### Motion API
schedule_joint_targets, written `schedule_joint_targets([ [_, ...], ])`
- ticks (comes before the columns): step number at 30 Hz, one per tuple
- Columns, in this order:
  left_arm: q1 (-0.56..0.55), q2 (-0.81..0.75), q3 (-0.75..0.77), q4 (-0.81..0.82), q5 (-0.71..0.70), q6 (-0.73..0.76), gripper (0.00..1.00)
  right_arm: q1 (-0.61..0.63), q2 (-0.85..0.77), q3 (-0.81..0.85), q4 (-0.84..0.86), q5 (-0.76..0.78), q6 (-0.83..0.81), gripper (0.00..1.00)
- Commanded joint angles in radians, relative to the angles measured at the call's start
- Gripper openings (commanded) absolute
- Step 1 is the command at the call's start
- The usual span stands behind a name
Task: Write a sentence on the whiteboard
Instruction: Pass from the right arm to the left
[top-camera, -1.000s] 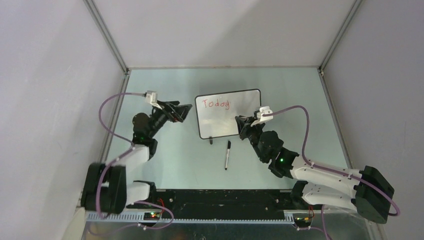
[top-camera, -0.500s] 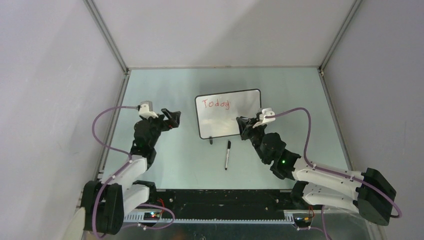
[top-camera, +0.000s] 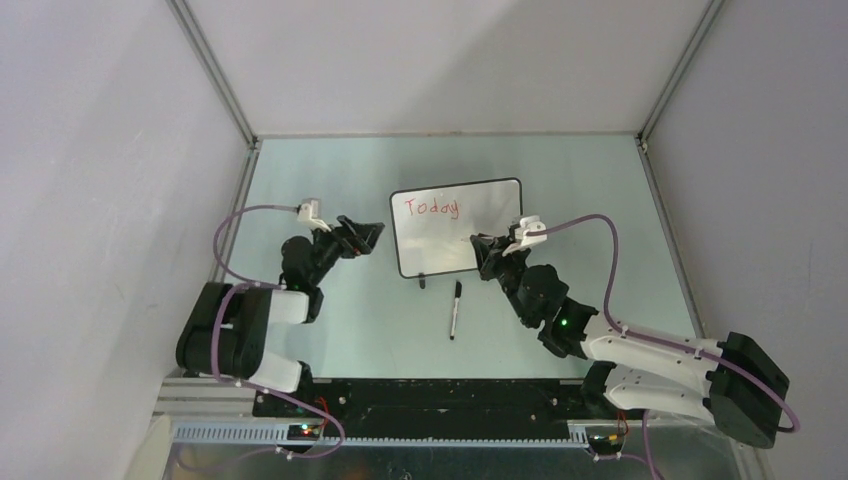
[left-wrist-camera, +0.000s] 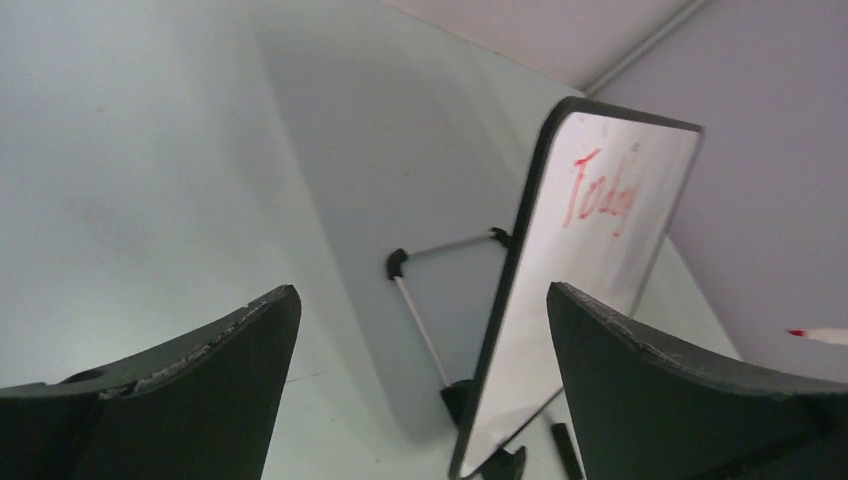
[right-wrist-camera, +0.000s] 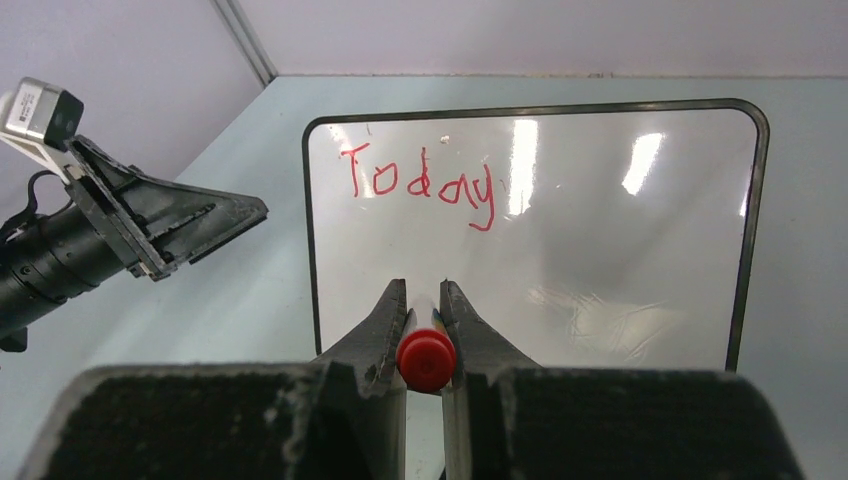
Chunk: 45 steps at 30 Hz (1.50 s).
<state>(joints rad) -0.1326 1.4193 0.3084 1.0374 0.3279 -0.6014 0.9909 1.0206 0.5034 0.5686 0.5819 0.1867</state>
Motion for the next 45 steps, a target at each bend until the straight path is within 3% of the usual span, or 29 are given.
schedule_joint_targets([
  [1, 0.030, 0.065, 0.023, 0.375, 0.146, -0.108, 0.99, -0.005, 0.030, -0.009, 0.067, 0.013, -0.013, 0.00],
  [5, 0.039, 0.125, 0.042, 0.467, 0.217, -0.144, 0.99, -0.004, 0.045, -0.009, 0.084, 0.010, -0.021, 0.00],
  [17, 0.035, 0.309, 0.213, 0.494, 0.348, -0.217, 0.72, -0.021, 0.079, -0.009, 0.138, -0.013, -0.054, 0.00],
  [26, 0.033, 0.373, 0.246, 0.494, 0.359, -0.219, 0.69, -0.049, 0.182, -0.008, 0.281, -0.043, -0.080, 0.00],
  [36, 0.017, 0.427, 0.279, 0.494, 0.387, -0.233, 0.63, -0.060, 0.215, 0.049, 0.182, -0.155, -0.076, 0.00],
  [41, 0.016, 0.393, 0.239, 0.493, 0.347, -0.201, 0.66, -0.052, 0.232, 0.049, 0.180, -0.170, -0.070, 0.00],
  [45, 0.017, 0.275, 0.117, 0.493, 0.287, -0.130, 0.71, -0.060, 0.183, 0.049, 0.130, -0.234, -0.041, 0.00],
])
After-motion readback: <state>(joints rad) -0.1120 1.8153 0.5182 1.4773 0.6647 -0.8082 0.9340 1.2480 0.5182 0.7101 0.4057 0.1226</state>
